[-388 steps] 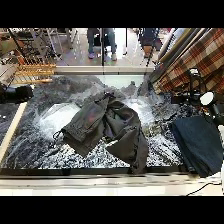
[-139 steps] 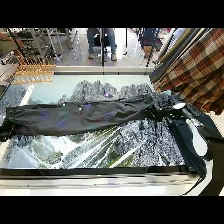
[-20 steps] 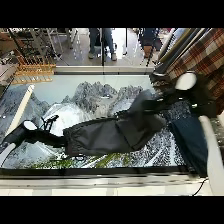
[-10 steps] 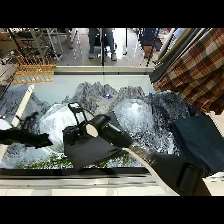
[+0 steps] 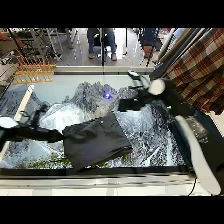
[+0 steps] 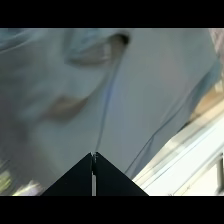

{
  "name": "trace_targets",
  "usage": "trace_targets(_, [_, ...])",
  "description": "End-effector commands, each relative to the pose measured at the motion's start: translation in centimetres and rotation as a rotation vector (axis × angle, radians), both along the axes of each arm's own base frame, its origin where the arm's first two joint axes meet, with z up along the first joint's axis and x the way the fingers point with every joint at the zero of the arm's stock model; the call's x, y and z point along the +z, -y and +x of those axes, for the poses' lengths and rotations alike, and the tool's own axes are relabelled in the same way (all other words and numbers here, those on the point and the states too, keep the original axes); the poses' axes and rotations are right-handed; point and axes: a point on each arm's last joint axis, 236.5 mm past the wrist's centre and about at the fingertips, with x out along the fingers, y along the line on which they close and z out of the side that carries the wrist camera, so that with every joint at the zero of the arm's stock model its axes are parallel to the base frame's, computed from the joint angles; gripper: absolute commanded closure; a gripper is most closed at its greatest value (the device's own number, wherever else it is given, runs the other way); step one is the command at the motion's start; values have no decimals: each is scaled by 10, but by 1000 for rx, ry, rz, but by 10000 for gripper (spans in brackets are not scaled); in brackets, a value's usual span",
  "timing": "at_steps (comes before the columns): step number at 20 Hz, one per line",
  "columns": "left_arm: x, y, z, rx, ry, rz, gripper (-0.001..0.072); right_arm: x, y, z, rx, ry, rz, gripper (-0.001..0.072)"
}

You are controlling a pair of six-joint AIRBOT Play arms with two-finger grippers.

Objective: Fold the clothes and pants, and hang the long-sleeved shirts on hangers.

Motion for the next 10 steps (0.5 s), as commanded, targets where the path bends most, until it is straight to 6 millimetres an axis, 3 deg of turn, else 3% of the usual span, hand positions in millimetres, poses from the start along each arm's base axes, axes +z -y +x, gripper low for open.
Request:
trace_targets(1, [-39,26,10,-19,-59,6,694,-29,51,-23,-9,-196,250,47])
trace_targets(3, [-67,14,20,60,-131,17,694,-78,54,-26,-21,-266,297,7])
trace_targets(6, [-95,3,17,99,-230,10,694,-133,35,-18,4,-354,357,7])
trace_targets(8, [-106,-1,14,113,-269,26,694,-152,13,-11,35,-401,403,7])
trace_targets(10, [-110,-5,11,103,-275,50,695,-163,-8,-16,111,-467,401,7])
